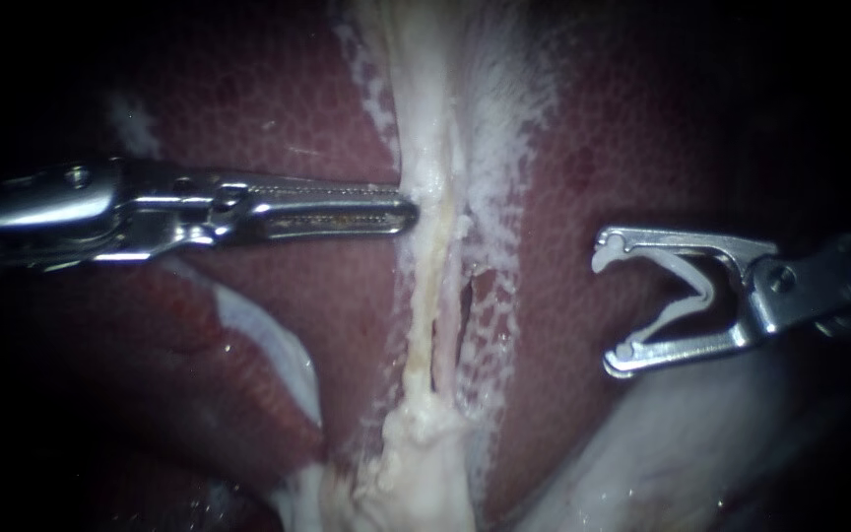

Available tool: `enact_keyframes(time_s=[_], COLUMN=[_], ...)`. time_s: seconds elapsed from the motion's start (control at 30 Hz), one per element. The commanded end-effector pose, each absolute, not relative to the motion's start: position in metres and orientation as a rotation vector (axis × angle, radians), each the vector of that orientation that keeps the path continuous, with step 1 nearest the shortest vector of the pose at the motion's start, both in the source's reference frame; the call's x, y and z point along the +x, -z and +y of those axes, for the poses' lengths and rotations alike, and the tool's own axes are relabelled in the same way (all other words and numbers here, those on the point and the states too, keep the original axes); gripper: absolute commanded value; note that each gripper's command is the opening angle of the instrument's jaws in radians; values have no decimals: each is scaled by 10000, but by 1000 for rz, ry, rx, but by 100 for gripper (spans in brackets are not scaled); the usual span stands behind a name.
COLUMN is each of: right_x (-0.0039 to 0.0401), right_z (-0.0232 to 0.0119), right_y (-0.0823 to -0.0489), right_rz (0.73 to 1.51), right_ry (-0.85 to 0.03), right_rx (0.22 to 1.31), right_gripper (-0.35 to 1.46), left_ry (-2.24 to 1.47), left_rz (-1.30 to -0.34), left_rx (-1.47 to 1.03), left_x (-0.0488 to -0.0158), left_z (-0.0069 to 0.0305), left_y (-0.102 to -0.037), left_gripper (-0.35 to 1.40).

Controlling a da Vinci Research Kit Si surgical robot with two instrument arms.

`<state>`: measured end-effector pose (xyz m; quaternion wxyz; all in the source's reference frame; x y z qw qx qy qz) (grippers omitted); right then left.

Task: Grabbing gallbladder

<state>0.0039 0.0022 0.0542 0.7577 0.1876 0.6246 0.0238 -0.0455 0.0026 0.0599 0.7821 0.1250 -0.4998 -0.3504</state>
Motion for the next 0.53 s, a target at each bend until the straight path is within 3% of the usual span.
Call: enact_keyframes(time_s=[0.03,0.53], right_x=[39,39], right_z=[22,22], right_y=[-542,-542], right_rz=[1361,1361], right_ry=[-52,-52], right_rx=[409,409], right_gripper=[59,59], left_ry=[758,762], left_rz=[-1078,-1074], left_rx=[271,270], left_x=[-455,-454], left_z=[26,25], left_y=[-598,-596], left_gripper=[-35,-35])
